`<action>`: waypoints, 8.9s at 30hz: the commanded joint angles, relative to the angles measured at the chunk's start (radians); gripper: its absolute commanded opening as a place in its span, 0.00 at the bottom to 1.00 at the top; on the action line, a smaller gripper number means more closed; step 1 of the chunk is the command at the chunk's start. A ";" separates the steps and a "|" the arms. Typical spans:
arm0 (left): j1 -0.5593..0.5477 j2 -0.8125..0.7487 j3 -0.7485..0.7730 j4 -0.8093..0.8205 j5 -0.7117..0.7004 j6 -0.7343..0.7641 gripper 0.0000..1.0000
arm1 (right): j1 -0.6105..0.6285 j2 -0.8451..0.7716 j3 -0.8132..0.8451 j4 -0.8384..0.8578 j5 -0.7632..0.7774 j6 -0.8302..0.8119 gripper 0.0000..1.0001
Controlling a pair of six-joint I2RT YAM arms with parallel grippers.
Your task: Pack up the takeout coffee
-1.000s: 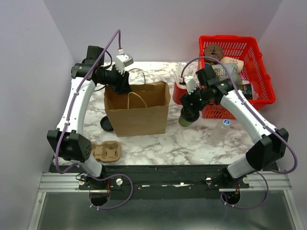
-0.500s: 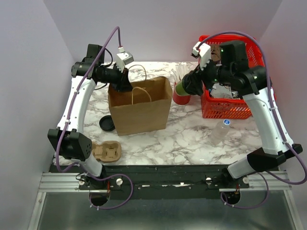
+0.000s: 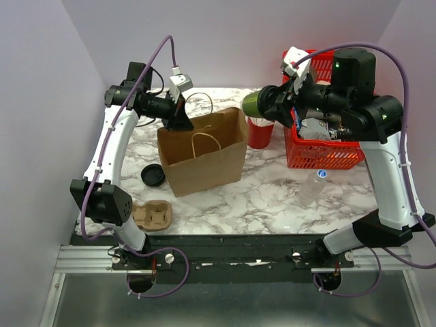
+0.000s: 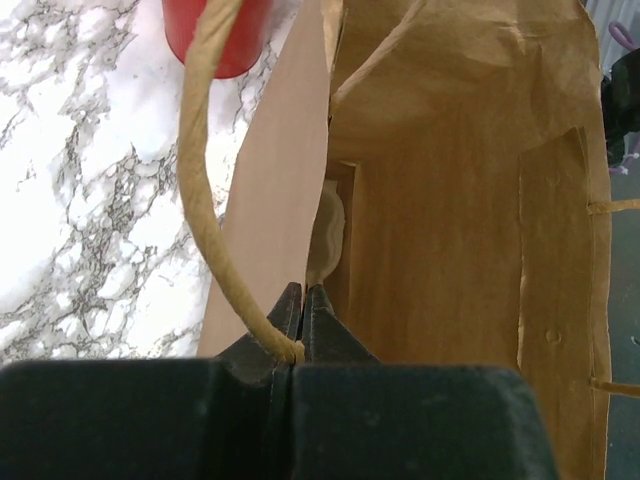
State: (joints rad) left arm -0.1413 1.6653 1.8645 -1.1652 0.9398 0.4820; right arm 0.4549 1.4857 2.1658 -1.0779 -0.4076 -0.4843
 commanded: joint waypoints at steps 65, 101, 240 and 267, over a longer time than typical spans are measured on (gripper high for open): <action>-0.527 -0.634 -0.651 0.653 -0.659 -0.085 0.00 | 0.562 -0.237 -0.833 0.366 0.325 -0.415 0.00; -0.540 -0.572 -0.625 0.719 -0.610 -0.362 0.00 | 0.564 -0.050 -0.641 0.136 0.405 -0.540 0.01; -0.248 -0.524 -0.427 0.711 -0.492 -0.450 0.82 | 0.352 0.398 -0.427 0.167 0.310 -0.655 0.04; -0.190 -0.541 -0.375 0.588 -0.529 -0.416 0.86 | 0.324 0.521 -0.248 0.073 0.299 -0.657 0.23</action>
State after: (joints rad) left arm -0.3355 1.1351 1.4658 -0.5491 0.4194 0.0597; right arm 0.7921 1.9678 1.8778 -0.9897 -0.0959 -1.1515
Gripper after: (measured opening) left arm 0.864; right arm 0.809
